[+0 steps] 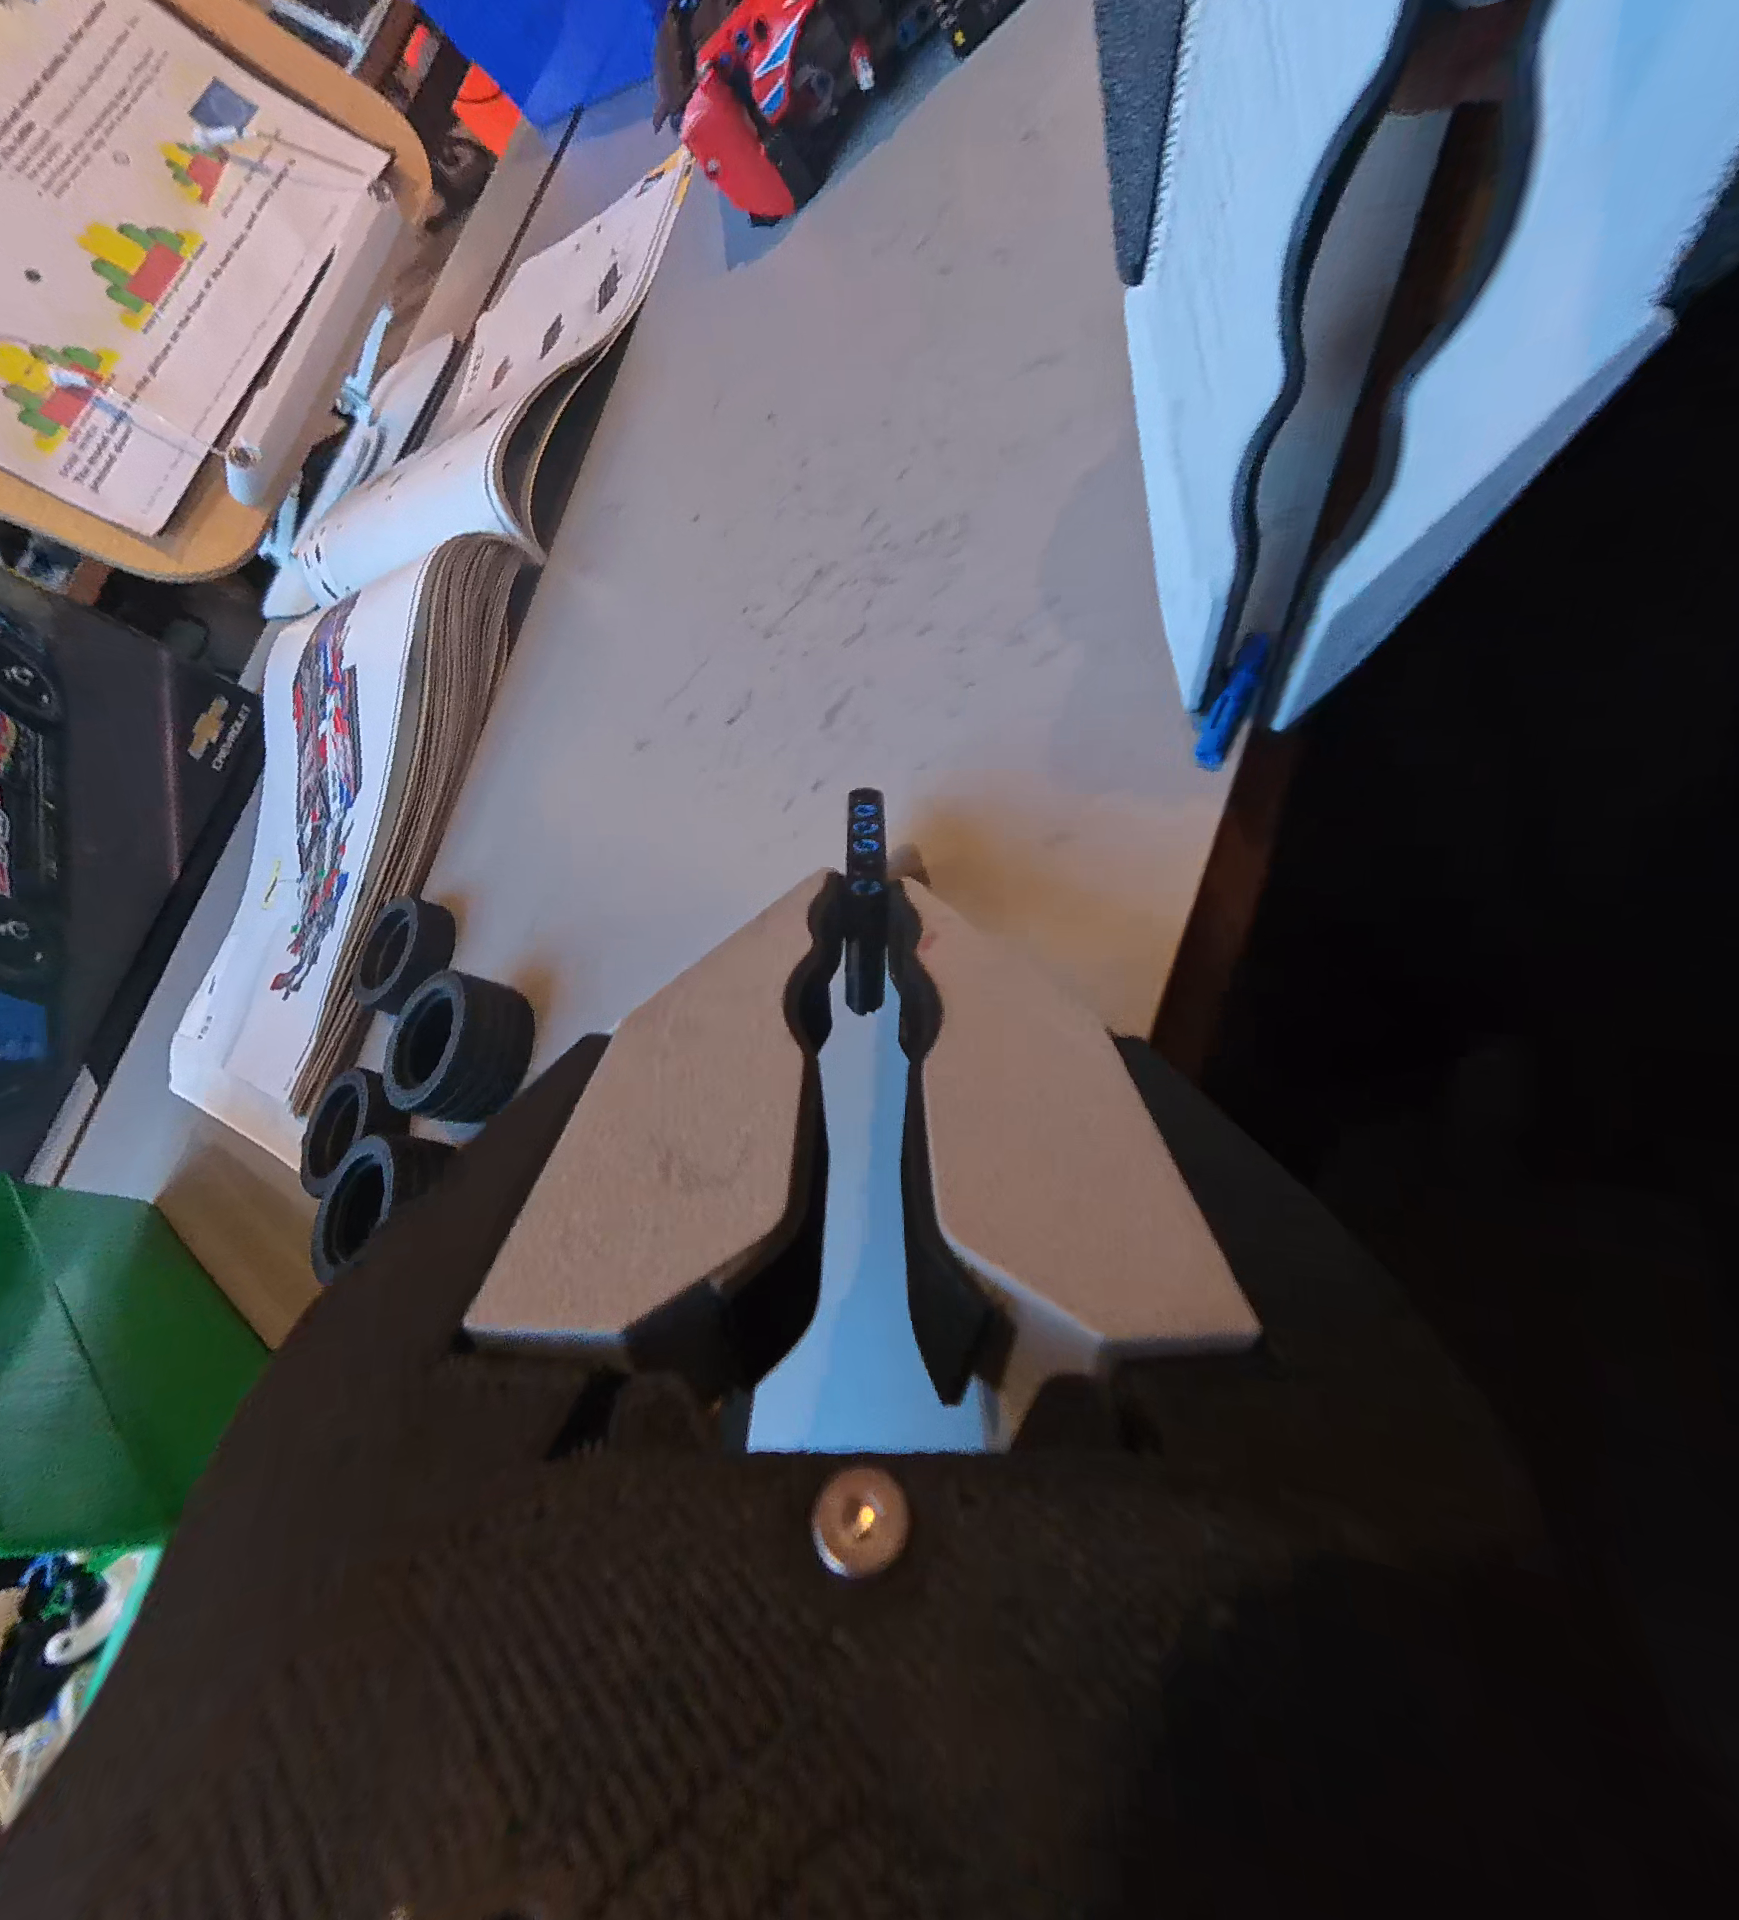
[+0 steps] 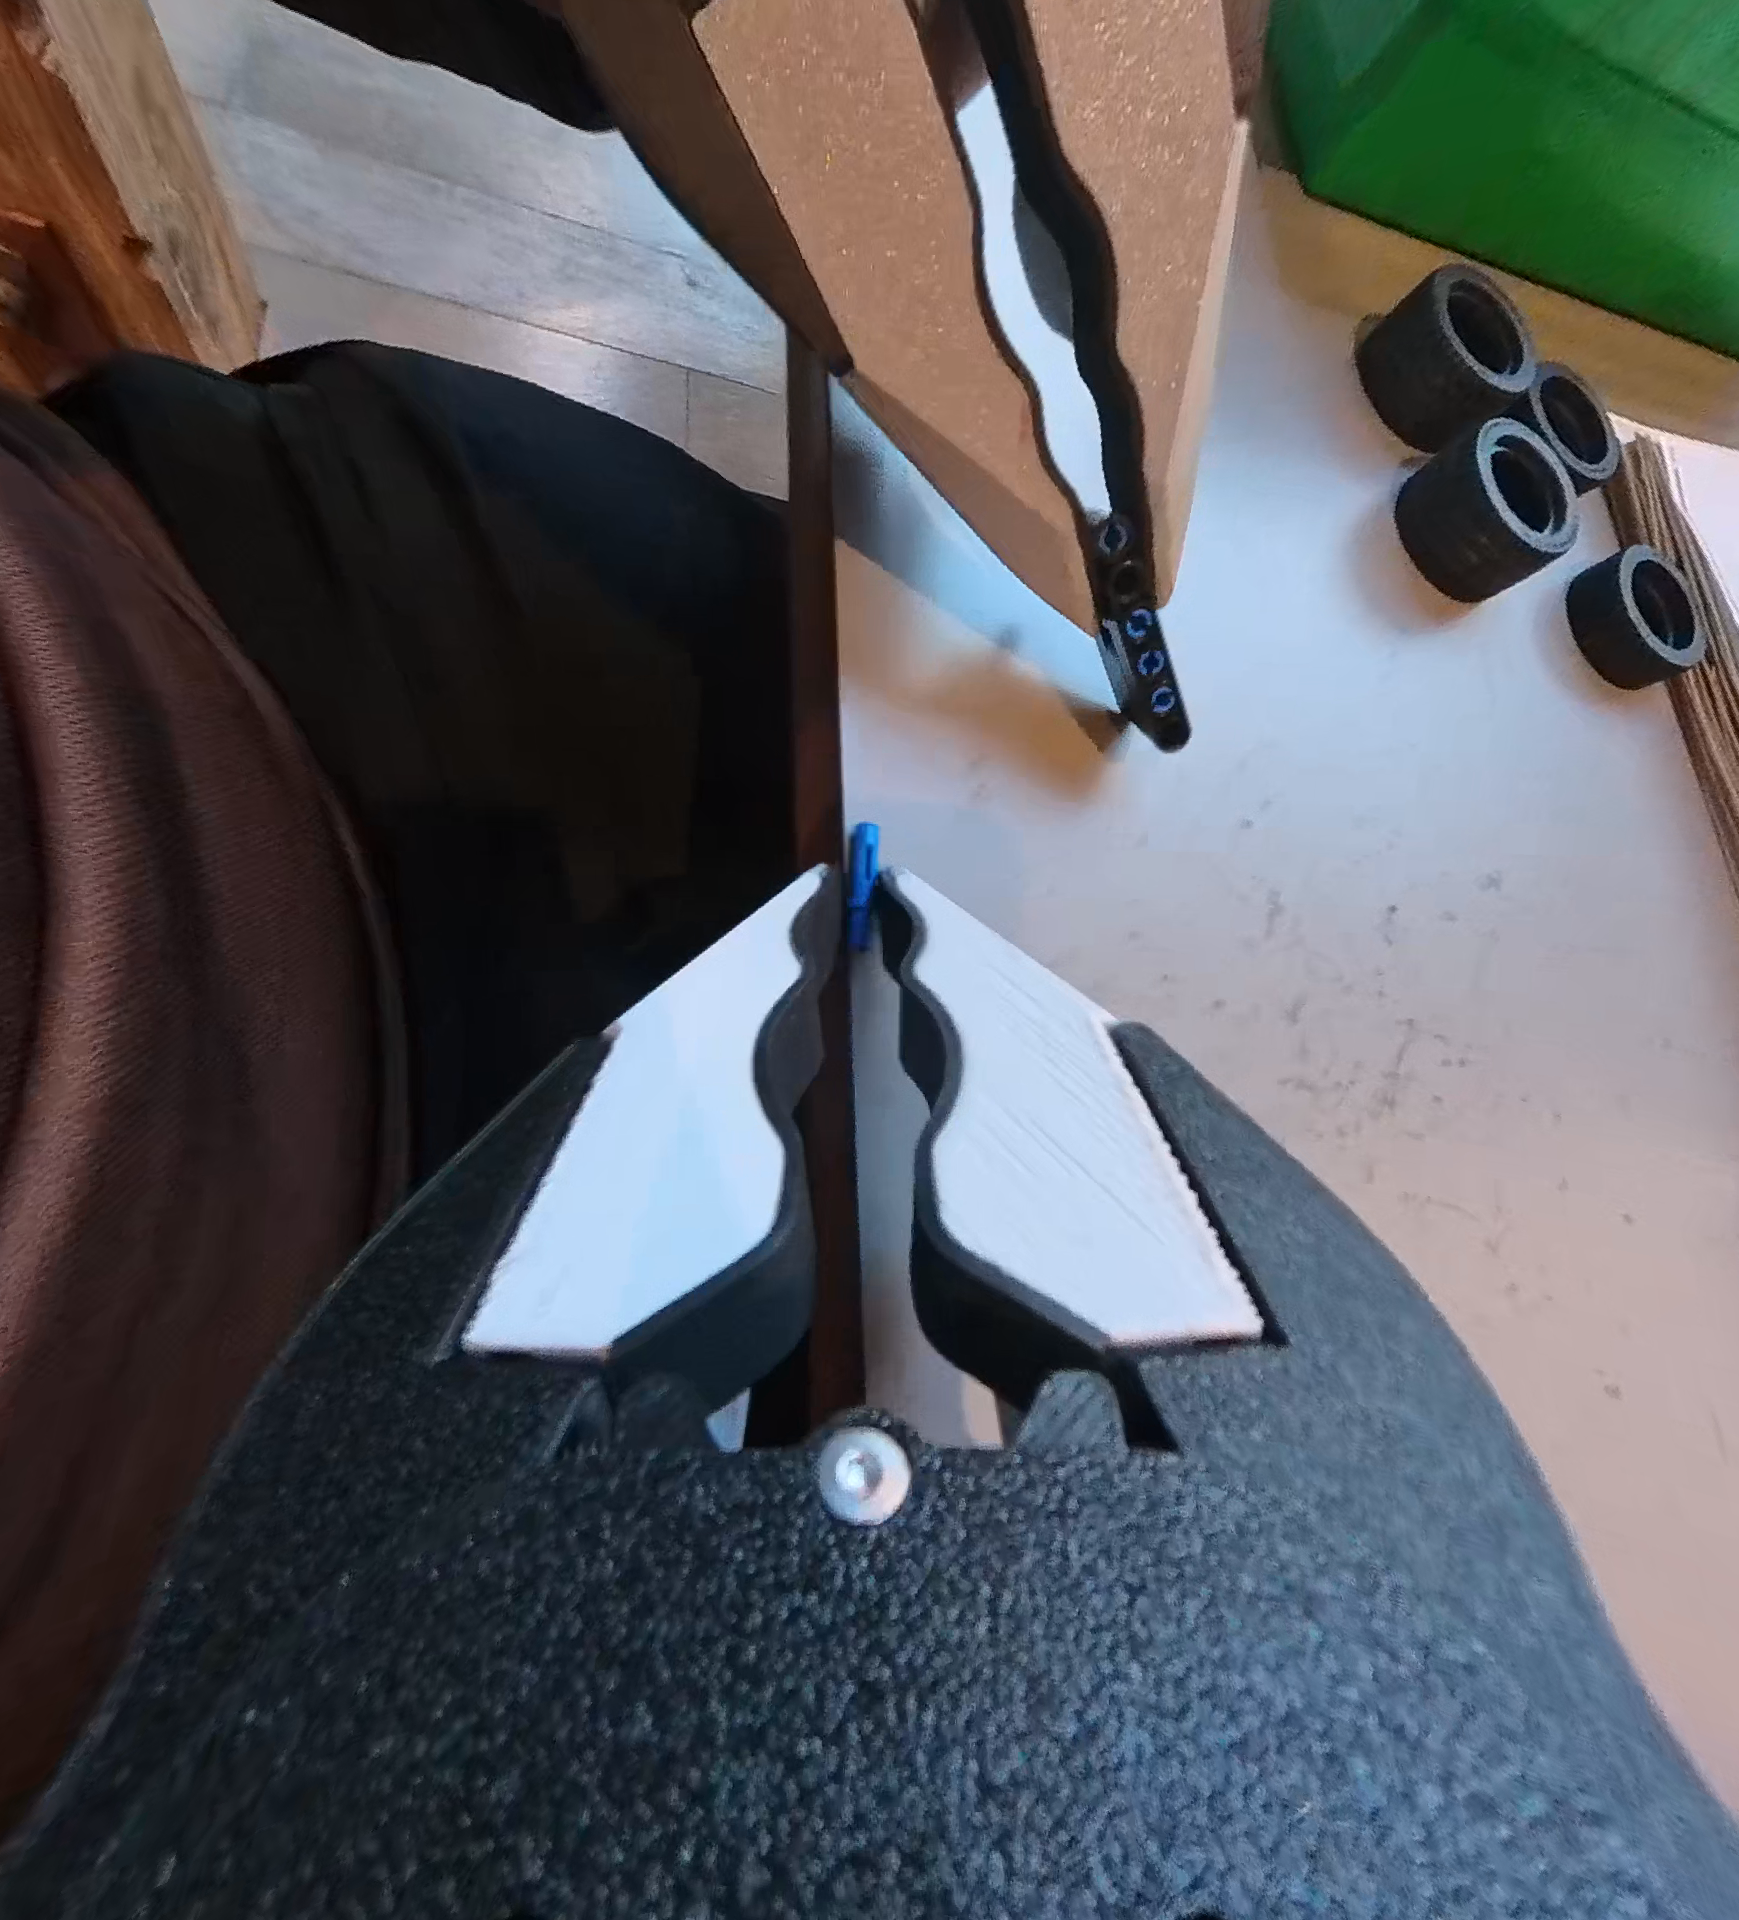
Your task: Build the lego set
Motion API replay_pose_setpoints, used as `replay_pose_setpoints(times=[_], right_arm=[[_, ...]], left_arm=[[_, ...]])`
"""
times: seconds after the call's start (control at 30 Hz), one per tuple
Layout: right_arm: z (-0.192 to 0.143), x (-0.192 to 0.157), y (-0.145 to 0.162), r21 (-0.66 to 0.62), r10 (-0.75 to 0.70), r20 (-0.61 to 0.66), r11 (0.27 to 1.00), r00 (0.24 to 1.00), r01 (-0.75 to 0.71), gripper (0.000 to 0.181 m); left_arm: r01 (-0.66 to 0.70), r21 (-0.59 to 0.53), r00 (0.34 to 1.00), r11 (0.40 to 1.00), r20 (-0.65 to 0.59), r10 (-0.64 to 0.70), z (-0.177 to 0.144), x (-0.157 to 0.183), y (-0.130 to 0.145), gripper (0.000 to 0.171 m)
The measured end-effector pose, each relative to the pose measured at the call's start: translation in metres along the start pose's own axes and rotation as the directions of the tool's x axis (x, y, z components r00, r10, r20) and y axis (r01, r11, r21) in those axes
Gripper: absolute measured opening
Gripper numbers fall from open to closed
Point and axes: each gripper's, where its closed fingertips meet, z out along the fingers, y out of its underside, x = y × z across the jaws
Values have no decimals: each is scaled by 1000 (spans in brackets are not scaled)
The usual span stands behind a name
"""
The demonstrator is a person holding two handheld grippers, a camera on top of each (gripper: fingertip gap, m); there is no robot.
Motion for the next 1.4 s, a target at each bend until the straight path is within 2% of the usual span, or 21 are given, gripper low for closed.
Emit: replay_pose_setpoints(times=[0.1,0.23,0.4,0.6,0.83,1.0,1.2,1.4], right_arm=[[-4,-1,0,9,44,34,999,998,-44,4],[-15,5,-9,49,214,131,974,968,-222,5],[-26,23,-24,25,395,223,912,891,-410,5],[-13,37,-21,-54,545,261,832,797,-552,4],[-3,39,-13,-140,562,219,827,798,-544,4],[-1,38,-11,-179,611,244,792,753,-584,4],[0,37,-11,-187,699,298,710,650,-678,4],[1,32,-10,-210,784,369,594,500,-776,3]], left_arm=[[-69,28,998,997,-13,69,0,9,-7,5],[-124,3,992,992,14,124,6,9,-10,6],[-163,-4,982,987,91,163,10,-1,-22,5],[-261,-48,962,964,62,264,21,12,-20,6],[-293,-62,951,954,80,297,21,12,-19,6],[-357,-86,925,930,109,364,23,13,-19,6],[-406,-110,898,907,134,419,24,13,-18,5],[-472,-179,847,863,180,500,24,17,-17,6]])
